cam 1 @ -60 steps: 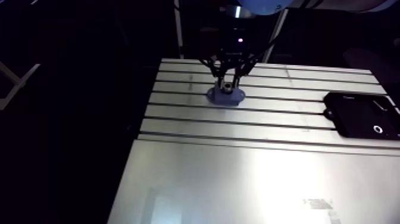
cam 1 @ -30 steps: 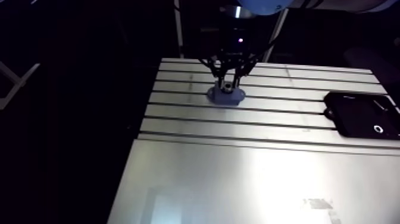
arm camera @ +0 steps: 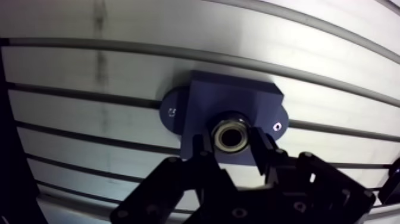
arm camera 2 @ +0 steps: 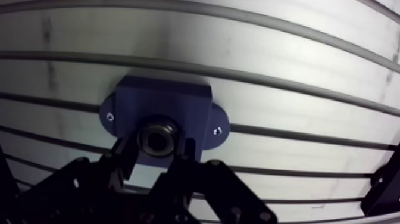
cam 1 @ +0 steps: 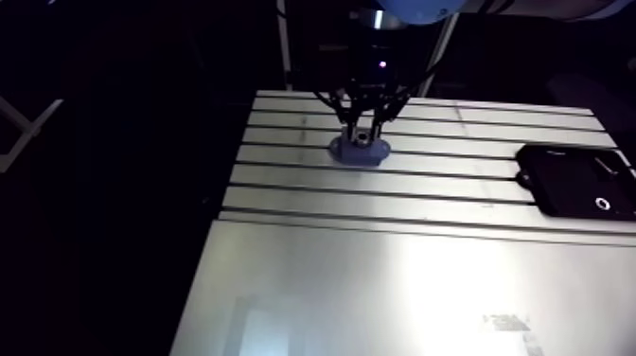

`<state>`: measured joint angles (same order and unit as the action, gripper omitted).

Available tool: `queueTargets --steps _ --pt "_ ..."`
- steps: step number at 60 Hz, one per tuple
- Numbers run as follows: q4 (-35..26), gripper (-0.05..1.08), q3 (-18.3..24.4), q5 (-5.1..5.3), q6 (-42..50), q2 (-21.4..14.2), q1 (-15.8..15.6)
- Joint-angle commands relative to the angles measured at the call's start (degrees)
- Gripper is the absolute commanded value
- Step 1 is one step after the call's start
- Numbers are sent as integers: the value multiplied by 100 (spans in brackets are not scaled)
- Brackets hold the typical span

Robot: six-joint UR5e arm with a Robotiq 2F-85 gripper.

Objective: Pick up the bearing and press it into the housing until flush.

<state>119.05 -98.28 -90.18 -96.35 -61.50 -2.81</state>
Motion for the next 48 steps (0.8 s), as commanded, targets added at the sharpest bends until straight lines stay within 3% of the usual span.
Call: queueTargets --steps 1,48 --pt "0 58 -3 4 -2 3 0" --pt "9 58 -3 -4 -11 21 0"
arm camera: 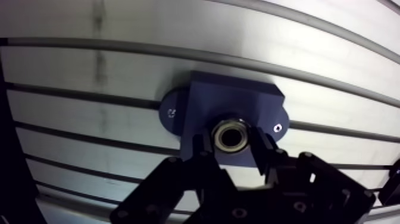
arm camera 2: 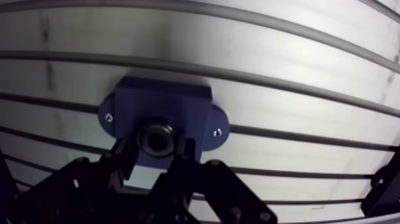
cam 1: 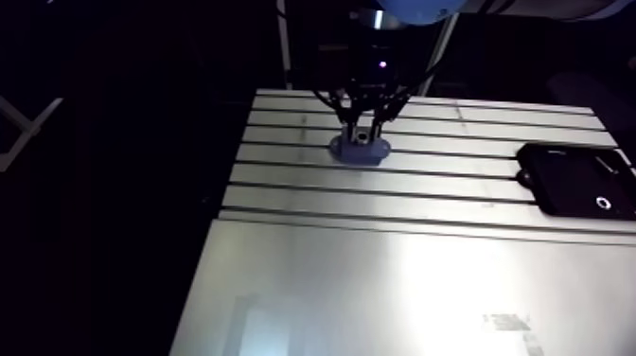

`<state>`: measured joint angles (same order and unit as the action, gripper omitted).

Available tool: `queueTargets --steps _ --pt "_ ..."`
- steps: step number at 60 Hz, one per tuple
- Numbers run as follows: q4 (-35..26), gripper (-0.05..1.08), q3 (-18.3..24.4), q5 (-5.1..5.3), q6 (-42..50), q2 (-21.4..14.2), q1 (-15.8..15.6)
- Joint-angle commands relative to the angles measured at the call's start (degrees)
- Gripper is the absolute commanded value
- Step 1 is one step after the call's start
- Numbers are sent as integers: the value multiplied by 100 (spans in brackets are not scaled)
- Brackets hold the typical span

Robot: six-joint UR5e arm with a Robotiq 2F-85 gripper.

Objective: Pick up the bearing and press it into the housing until flush.

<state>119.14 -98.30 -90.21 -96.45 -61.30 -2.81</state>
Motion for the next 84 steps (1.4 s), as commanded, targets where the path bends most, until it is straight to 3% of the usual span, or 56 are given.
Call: queueTargets --steps 1,24,27,28,29,30,31,32,33,34,38,60,80,81,82,83,84 --pt "0 58 0 -1 -1 0 0" --pt "0 58 0 -1 -1 0 0" --pt "0 54 0 -1 -1 0 0" --pt "0 46 0 -8 -1 0 0" --pt "0 46 0 -8 -1 0 0" --pt "-8 32 0 -9 -1 -7 0" --pt "-8 32 0 -9 -1 -7 0" --pt "-9 17 0 -9 -1 -8 0" --pt "-9 17 0 -9 -1 -8 0" --pt "-9 4 7 -17 -1 -8 0" --pt "-16 1 8 -10 -1 -16 0" --pt "-68 1 32 17 -10 -93 7" --pt "-703 1 319 26 49 -594 7" --pt "-830 12 354 18 44 -604 1" --pt "-830 12 354 18 44 -604 1" --pt "-947 50 374 10 43 -606 0" --pt "-947 50 374 10 43 -606 0"
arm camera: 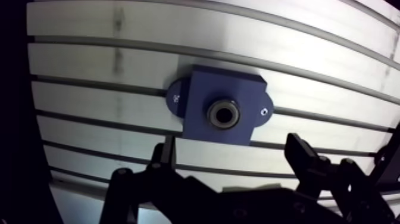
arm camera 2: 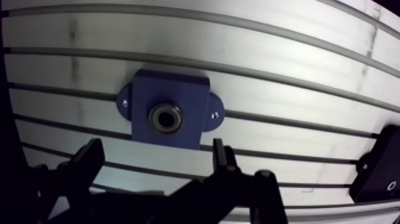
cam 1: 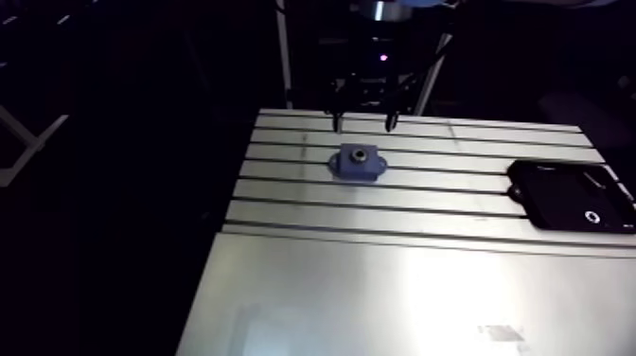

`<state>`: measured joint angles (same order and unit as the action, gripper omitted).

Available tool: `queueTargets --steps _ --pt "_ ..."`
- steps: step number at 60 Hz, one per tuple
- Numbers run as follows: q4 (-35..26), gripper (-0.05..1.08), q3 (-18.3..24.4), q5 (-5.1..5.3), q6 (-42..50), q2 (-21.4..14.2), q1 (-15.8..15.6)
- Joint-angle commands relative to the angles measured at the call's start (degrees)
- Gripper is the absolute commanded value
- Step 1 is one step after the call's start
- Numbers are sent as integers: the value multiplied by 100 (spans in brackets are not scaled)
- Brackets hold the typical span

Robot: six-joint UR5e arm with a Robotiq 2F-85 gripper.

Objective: Pick up the bearing and press it into the housing until flush.

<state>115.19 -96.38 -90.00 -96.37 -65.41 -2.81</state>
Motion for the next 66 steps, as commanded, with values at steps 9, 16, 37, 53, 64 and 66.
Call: queueTargets --steps 9,16,37,53,64,66 --pt "-642 103 129 143 3 -179 8" --pt "-601 108 90 111 59 -151 8" --pt "-379 108 89 49 44 -107 -1" --pt "-352 108 81 57 10 -29 -1" --pt "33 108 -22 57 -35 67 8" --pt "87 108 -32 65 -35 84 8"
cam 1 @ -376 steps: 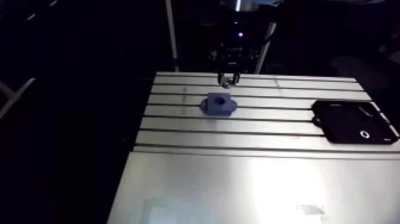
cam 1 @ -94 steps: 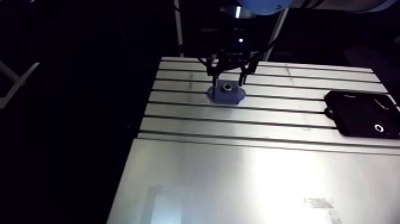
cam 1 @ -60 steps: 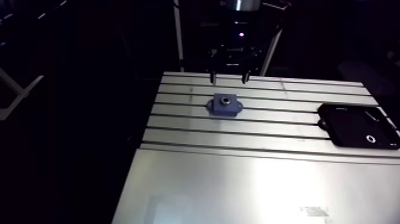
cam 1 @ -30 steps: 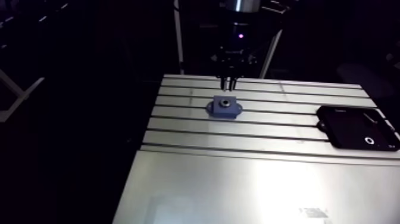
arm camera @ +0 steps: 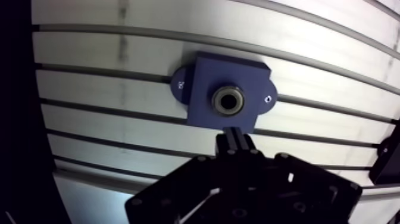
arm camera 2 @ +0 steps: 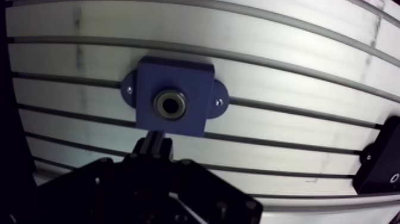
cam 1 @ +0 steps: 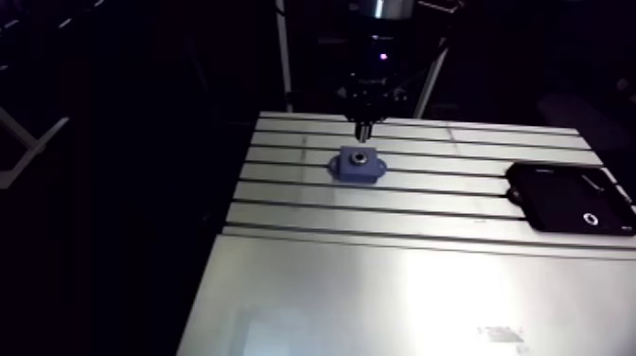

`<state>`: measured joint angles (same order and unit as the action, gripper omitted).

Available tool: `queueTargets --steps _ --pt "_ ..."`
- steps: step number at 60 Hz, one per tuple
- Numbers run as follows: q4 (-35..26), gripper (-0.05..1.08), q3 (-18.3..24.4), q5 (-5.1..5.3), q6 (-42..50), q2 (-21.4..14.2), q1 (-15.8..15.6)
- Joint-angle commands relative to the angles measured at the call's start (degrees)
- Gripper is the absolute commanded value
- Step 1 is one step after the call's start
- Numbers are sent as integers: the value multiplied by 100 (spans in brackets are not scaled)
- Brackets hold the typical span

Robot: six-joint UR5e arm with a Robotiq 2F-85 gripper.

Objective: Pick up the bearing and press it into the housing until flush.

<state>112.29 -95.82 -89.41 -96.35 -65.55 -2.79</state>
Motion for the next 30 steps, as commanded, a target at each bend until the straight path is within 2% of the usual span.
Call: queueTargets --steps 1,30 --pt "376 108 -89 5 -37 98 6" --pt "430 108 -143 -2 -45 215 24"
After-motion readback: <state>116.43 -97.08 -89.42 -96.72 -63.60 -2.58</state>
